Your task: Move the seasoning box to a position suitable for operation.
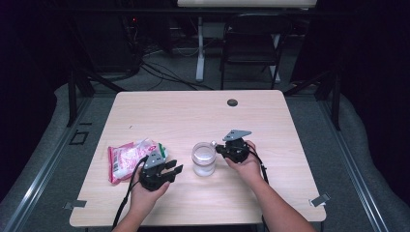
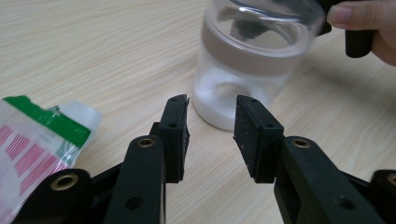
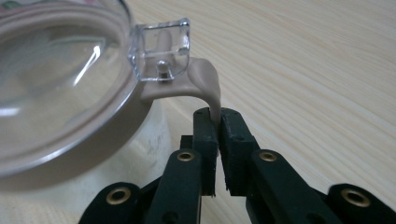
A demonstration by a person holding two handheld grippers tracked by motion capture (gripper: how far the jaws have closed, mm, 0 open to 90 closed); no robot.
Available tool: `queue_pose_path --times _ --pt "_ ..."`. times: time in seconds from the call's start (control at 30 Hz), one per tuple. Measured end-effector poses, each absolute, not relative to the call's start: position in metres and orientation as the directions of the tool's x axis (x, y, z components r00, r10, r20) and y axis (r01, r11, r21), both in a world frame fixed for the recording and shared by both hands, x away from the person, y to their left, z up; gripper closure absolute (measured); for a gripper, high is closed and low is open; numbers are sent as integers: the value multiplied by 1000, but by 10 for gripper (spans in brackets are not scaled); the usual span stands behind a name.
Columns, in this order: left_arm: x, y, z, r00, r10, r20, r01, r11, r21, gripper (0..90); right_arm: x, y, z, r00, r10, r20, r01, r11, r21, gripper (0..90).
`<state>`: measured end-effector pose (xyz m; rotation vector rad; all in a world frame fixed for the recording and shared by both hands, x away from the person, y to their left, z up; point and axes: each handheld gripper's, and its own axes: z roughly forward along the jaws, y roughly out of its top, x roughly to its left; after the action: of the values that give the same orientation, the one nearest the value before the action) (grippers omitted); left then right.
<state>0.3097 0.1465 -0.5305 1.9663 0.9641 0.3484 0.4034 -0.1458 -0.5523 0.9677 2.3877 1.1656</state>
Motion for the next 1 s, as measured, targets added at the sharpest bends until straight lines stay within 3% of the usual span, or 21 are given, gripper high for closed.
queue_pose_path --times 0.23,0.43,0.73,1.0 --pt "308 144 -525 682 731 -31 452 -388 804 631 381 -151 -549 -618 785 -41 484 421 767 858" --pt "320 158 -519 653 750 -106 476 -298 827 630 353 -152 -546 -596 803 -15 518 399 757 847" --pt "341 152 -518 663 739 -121 460 -275 844 614 318 -155 -542 -653 753 -75 473 483 736 824" --pt "349 133 -524 687 718 -113 451 -299 841 604 305 -169 -539 -708 706 2 456 455 765 791"
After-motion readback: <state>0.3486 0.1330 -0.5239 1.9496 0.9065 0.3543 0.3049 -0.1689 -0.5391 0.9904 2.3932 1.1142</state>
